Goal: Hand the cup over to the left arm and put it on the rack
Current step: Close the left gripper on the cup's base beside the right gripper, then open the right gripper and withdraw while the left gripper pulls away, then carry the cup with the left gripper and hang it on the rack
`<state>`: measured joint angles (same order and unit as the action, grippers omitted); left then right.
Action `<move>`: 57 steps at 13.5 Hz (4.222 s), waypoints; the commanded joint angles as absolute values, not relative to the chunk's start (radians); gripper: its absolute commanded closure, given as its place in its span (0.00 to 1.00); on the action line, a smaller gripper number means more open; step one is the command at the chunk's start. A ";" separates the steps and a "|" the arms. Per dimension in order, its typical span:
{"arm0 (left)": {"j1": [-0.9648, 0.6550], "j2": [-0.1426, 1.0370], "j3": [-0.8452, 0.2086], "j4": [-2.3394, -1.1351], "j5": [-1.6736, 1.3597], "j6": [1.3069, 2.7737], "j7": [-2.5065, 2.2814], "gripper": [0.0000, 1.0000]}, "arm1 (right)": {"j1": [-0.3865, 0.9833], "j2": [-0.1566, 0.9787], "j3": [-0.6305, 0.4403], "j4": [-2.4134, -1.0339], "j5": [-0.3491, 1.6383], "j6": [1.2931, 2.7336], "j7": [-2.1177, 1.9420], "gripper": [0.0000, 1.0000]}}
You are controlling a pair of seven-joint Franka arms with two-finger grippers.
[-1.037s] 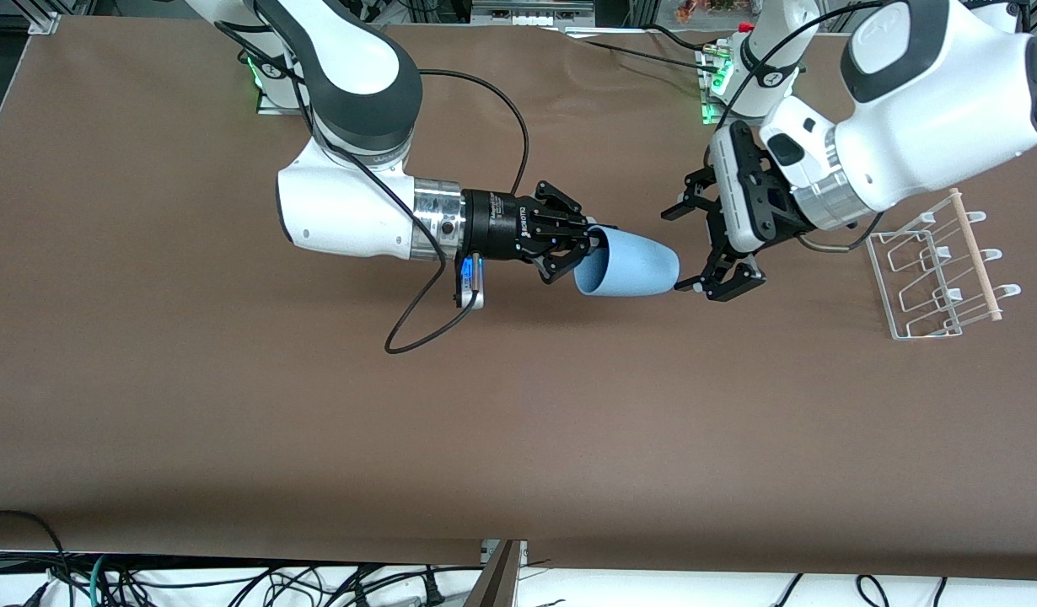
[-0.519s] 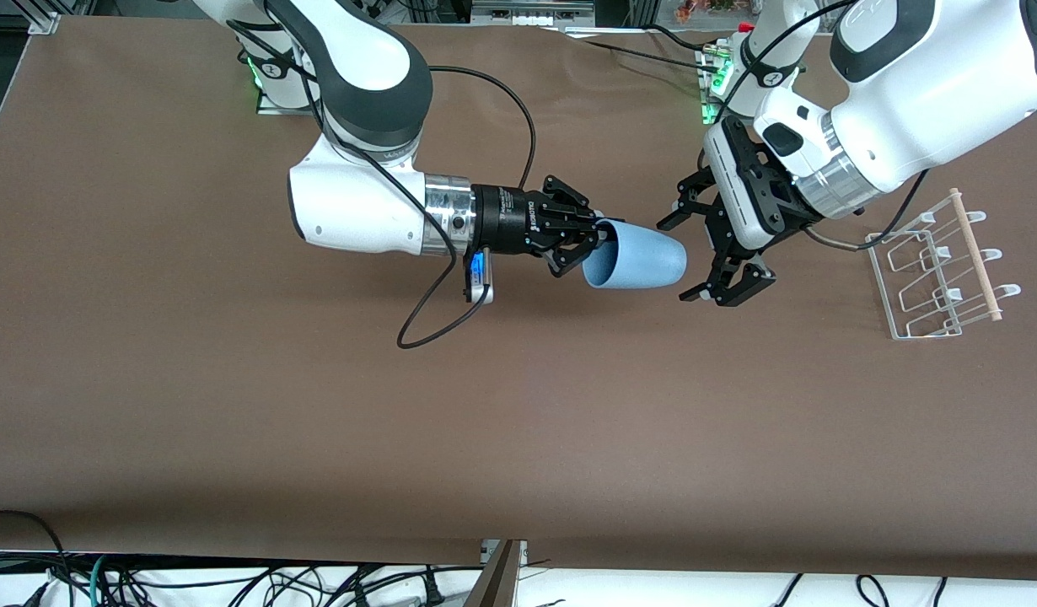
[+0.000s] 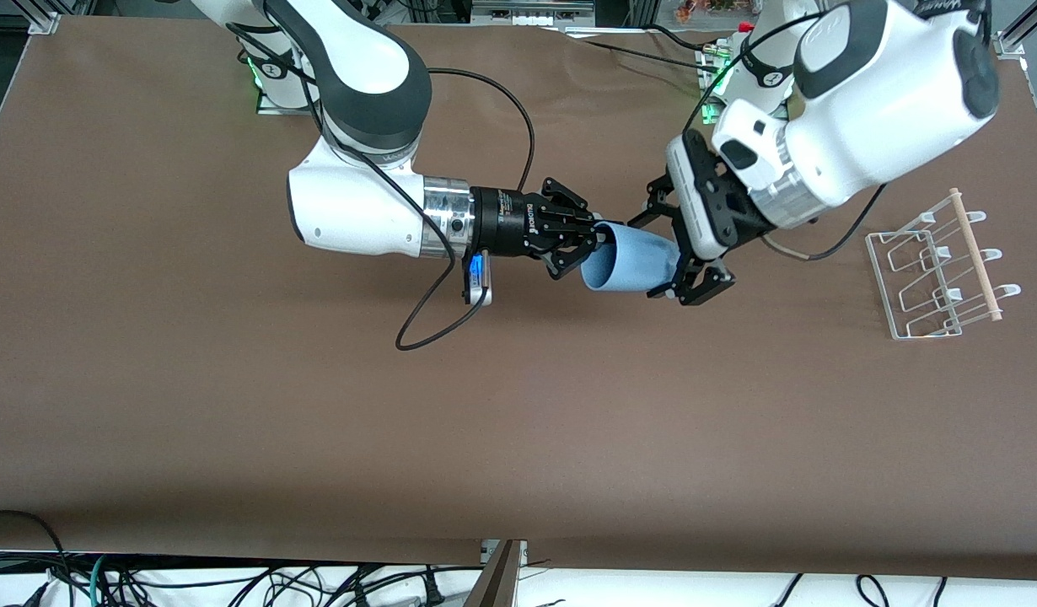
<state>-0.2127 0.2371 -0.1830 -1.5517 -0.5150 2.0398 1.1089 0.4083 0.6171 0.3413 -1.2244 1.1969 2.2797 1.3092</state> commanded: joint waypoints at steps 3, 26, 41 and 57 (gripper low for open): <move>-0.236 0.293 -0.192 -1.497 -0.449 2.043 1.094 0.27 | 0.403 0.635 0.345 -1.198 1.212 2.283 1.304 1.00; -0.115 0.255 0.064 -1.488 -0.358 1.784 1.247 1.00 | 0.104 0.341 0.139 -1.286 0.868 1.622 1.029 0.01; -0.066 0.310 0.064 -1.748 1.019 1.727 1.077 1.00 | 0.114 0.087 0.040 -1.586 0.018 1.614 0.149 0.01; -0.051 0.025 0.064 -2.351 1.373 1.813 0.928 1.00 | 0.140 0.100 0.044 -1.566 0.031 1.646 0.104 0.01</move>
